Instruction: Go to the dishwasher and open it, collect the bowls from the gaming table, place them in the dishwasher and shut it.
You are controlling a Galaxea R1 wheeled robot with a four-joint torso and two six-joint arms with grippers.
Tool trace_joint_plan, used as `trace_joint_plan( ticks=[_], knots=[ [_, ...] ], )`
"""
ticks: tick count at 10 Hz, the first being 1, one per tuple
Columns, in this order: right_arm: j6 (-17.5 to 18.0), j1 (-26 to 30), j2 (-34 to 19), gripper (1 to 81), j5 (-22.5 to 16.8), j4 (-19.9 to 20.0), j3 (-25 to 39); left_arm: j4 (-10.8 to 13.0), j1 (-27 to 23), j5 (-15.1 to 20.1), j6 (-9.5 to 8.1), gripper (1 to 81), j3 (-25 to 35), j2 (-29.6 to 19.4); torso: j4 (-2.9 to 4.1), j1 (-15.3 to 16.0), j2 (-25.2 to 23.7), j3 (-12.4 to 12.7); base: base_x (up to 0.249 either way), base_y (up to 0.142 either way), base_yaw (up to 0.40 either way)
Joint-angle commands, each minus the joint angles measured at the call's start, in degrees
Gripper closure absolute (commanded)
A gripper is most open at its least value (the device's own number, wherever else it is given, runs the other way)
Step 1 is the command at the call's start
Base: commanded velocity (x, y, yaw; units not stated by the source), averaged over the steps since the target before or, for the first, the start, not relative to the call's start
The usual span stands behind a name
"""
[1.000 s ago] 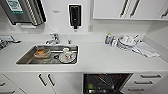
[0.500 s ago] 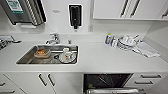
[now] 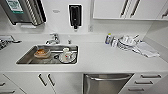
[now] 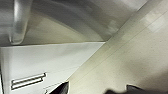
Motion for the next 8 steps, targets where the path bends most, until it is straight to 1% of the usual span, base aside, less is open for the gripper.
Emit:
trace_joint_plan(
  ticks=[1, 2, 3, 4, 5, 6, 8],
  knots=[
    [0.2, -8.8, 3.0, 1.0, -0.2, -8.9, -10.3, -0.3, -1.0, 2.7, -0.12, 1.0, 0.1, 0.0, 0.00, 0.0, 0.0, 0.0, 0.000, 0.000, 0.000],
    [0.2, -12.3, 6.4, 1.0, -0.2, -12.9, -17.3, -0.3, -1.3, 2.7, -0.12, 1.0, 0.1, 0.0, 0.00, 0.0, 0.0, 0.0, 0.000, 0.000, 0.000],
    [0.2, -14.8, 8.9, 1.0, -0.2, -15.2, -22.3, -0.3, -1.4, 2.7, -0.20, 1.0, 0.1, 0.0, 0.00, 0.0, 0.0, 0.0, 0.000, 0.000, 0.000],
    [0.2, -17.5, 11.7, 1.0, -0.3, -18.3, -28.0, -0.3, -1.4, 2.7, -0.21, 1.0, 0.1, 0.0, 0.00, 0.0, 0.0, 0.0, 0.000, 0.000, 0.000],
    [0.2, -19.9, 13.7, 1.0, -0.3, -21.5, -31.8, -0.4, -1.4, 2.7, -0.21, 1.0, 0.0, -0.1, 0.00, 0.0, 0.0, 0.0, 0.000, 0.000, 0.000],
    [0.2, -22.0, 14.9, 1.0, -0.3, -23.8, -34.5, -0.6, -1.4, 2.7, -0.21, 1.0, -0.5, -0.2, 0.00, 0.0, 0.0, 0.0, 0.000, 0.000, 0.000],
    [0.2, -26.0, 17.7, 1.0, -0.5, -31.1, -39.8, -0.9, -1.5, 2.7, -0.21, 1.0, -1.7, -0.2, 0.00, 0.0, 0.0, 0.0, 0.000, 0.000, 0.000]
  ],
)
